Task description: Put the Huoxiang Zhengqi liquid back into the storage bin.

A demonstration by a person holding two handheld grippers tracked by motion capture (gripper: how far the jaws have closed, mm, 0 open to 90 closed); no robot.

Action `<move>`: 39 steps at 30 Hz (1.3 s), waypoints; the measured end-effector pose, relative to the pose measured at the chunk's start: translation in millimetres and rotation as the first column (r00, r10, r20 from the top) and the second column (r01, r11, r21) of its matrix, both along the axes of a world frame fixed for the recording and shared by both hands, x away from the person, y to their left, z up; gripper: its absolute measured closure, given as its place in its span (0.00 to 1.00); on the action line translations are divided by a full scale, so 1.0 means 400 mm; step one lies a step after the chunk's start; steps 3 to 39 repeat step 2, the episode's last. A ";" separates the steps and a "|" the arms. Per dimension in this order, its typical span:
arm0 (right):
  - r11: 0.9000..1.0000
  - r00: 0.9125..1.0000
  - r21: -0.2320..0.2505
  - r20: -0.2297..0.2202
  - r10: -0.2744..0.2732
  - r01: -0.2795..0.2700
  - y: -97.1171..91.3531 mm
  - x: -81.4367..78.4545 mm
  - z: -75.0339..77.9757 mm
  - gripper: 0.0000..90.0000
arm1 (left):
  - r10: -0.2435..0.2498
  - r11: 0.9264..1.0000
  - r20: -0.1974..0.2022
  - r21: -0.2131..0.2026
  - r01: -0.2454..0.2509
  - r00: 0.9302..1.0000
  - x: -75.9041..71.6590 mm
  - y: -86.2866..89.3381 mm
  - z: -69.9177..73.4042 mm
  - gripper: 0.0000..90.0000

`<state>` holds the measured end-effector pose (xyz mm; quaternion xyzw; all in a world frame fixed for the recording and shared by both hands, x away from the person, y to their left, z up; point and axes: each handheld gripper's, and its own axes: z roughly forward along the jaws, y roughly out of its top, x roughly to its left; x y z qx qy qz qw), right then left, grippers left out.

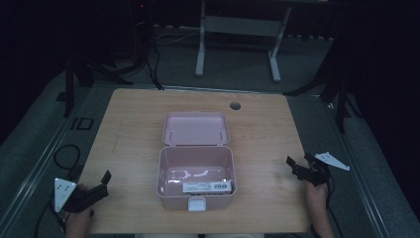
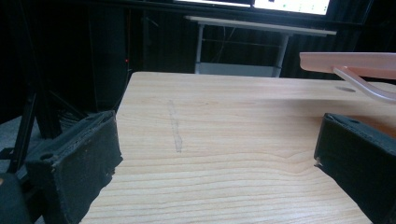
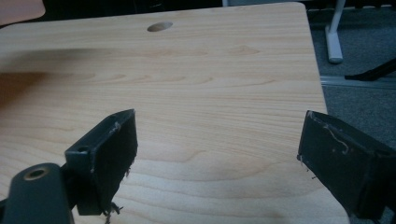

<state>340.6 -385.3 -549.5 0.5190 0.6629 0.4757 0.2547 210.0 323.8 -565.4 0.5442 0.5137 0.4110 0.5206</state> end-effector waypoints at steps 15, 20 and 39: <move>1.000 1.000 -0.008 -0.003 0.010 -0.010 0.003 0.001 -0.001 0.13 | 0.000 1.000 0.001 -0.001 0.000 1.000 0.000 0.000 0.000 0.01; 1.000 1.000 -0.008 -0.003 0.010 -0.010 0.003 0.001 -0.001 0.13 | 0.000 1.000 0.001 -0.001 0.000 1.000 0.000 0.000 0.000 0.01; 1.000 1.000 -0.008 -0.003 0.010 -0.010 0.003 0.001 -0.001 0.13 | 0.000 1.000 0.001 -0.001 0.000 1.000 0.000 0.000 0.000 0.01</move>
